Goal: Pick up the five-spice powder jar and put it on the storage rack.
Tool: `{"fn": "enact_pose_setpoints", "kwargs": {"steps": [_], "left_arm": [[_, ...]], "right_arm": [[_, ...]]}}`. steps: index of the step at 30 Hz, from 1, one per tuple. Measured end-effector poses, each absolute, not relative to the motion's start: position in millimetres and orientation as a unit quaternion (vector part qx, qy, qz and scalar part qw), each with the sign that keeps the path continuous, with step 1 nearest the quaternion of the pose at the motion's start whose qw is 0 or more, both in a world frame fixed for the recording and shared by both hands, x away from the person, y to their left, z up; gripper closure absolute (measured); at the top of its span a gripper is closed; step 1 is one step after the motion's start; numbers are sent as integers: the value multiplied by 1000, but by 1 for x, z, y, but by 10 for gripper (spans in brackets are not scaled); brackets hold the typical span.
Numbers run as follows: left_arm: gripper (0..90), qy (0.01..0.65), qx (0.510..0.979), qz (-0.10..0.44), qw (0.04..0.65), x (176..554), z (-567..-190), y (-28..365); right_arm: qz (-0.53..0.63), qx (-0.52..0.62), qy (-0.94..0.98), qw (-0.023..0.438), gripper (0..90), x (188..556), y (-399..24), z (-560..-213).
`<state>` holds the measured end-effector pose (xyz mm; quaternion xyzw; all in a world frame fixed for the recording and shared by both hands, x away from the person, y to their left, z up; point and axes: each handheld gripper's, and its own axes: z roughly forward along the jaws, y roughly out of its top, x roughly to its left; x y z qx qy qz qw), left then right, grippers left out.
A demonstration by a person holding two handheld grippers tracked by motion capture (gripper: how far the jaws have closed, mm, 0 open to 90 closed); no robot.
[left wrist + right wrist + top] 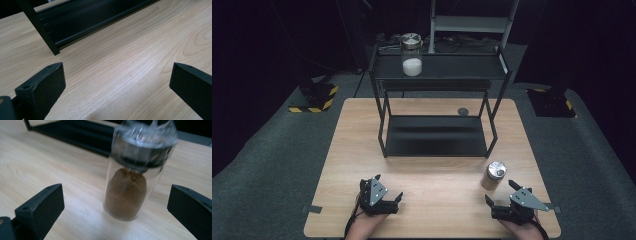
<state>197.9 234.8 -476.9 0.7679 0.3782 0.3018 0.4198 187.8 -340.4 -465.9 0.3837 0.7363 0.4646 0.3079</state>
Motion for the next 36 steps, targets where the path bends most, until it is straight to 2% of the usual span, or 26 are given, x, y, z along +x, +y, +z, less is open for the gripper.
{"fn": "enact_pose_setpoints", "kwargs": {"steps": [21,34,36], "left_arm": [[6,370,771,301,421,198,-477,236],[6,358,772,310,423,195,-479,235],[6,357,772,311,424,195,-480,235]], "right_arm": [[488,416,692,331,0,206,-328,-461],[499,441,669,330,0,217,-326,-467],[506,442,665,328,22,218,-327,-470]]}}
